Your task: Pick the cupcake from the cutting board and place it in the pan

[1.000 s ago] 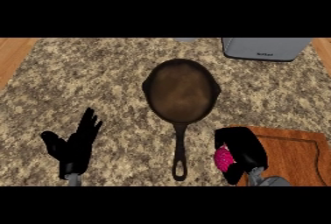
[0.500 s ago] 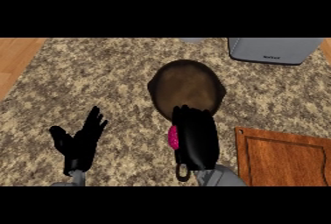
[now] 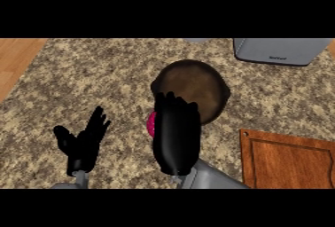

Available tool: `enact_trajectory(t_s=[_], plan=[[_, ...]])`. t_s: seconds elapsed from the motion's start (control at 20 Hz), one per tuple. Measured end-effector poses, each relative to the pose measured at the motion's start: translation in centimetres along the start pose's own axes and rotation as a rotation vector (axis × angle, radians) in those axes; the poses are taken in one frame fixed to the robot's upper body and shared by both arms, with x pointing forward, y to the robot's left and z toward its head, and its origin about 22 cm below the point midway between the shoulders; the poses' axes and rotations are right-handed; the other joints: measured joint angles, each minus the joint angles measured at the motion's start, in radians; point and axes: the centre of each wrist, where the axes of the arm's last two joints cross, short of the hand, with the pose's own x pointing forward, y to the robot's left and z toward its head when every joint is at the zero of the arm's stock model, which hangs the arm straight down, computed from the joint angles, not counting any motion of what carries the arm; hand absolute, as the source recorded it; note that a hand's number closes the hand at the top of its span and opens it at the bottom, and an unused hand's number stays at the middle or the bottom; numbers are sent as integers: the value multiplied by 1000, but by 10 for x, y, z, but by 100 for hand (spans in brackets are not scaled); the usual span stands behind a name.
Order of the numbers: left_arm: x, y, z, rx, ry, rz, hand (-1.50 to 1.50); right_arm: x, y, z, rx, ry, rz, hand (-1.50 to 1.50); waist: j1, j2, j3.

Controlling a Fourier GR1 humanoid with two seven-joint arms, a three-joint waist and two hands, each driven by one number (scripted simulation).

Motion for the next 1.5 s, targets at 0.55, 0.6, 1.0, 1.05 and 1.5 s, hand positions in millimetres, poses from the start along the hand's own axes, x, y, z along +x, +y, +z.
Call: enact_trajectory(t_s=[0.55, 0.6, 1.0, 1.05, 1.5], plan=[[4, 6, -1, 7, -12, 9, 0, 18, 5, -58, -75, 71, 5, 150, -14, 11, 2], [3, 6, 0, 8, -12, 10, 0, 18, 7, -65, -83, 79, 15, 150, -18, 11, 2], [3, 11, 2, 30, -22, 13, 0, -5, 38, -115, -94, 172, 21, 150, -42, 17, 4], [4, 12, 1, 32, -22, 15, 0, -11, 42, -121, -91, 188, 10, 150, -42, 19, 4], [2, 8, 4, 29, -42, 17, 0, -69, 86, -154, -17, 371, 17, -150, -43, 26, 5]])
